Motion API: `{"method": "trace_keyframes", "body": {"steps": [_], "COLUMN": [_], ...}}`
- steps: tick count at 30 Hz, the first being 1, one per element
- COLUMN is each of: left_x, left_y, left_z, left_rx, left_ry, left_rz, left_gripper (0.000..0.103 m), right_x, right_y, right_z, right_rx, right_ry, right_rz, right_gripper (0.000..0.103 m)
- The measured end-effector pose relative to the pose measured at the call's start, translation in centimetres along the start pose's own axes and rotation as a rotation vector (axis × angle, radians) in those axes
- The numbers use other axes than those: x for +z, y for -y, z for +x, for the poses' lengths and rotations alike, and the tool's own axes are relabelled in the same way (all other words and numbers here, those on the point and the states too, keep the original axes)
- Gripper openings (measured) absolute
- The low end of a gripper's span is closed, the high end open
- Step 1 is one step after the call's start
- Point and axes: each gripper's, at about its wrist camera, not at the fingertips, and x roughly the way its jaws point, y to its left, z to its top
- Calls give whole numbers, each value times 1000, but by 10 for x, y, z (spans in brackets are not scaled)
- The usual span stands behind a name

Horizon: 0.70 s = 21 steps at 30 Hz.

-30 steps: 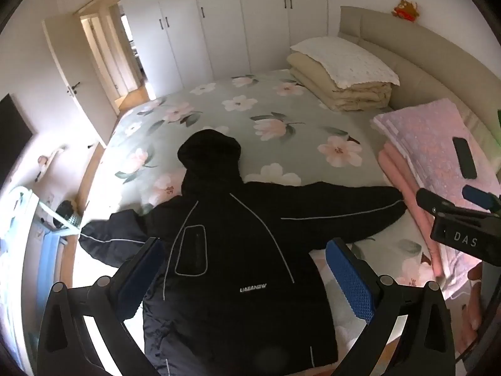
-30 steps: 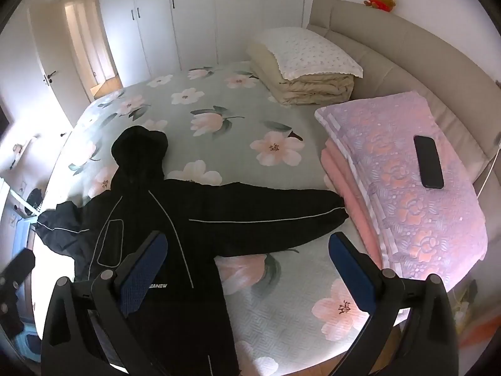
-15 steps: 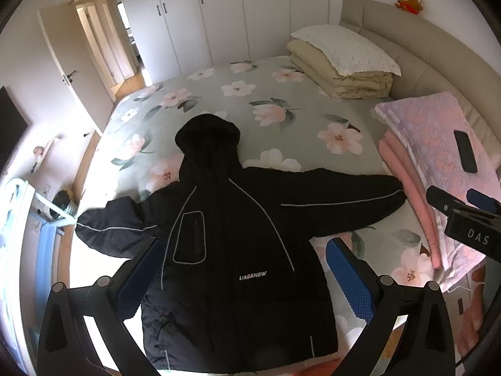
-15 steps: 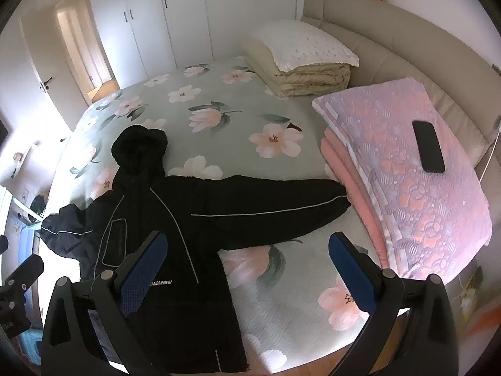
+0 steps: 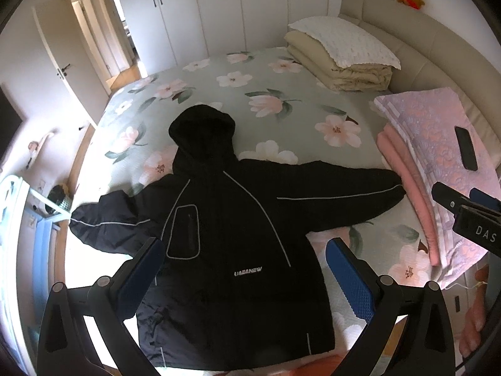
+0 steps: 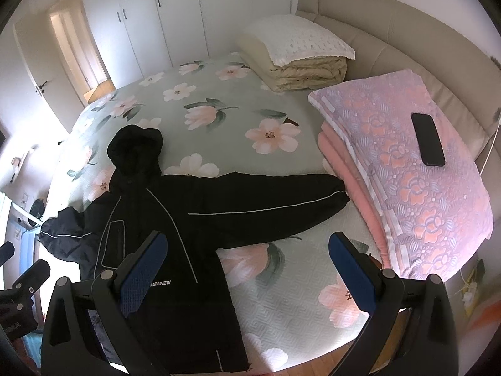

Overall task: Fold large clothes
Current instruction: 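Move both grippers toward the black jacket's sleeve cuffs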

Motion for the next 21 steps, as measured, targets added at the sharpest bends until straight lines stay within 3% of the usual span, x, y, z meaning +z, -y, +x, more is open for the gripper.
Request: {"method": "trace_keyframes", "body": {"steps": [21], "left_x": [-4], "left_y": [4], "left_z": [14], "left_rx": [10], "left_ry": [-37], "left_rz": [0], "left_gripper": [103], "right_x": [-2], "right_y": [2], "right_z": [17], "right_rx": [29], "right_ry": [-48], "right_rz": [20], "right_gripper": [103]}}
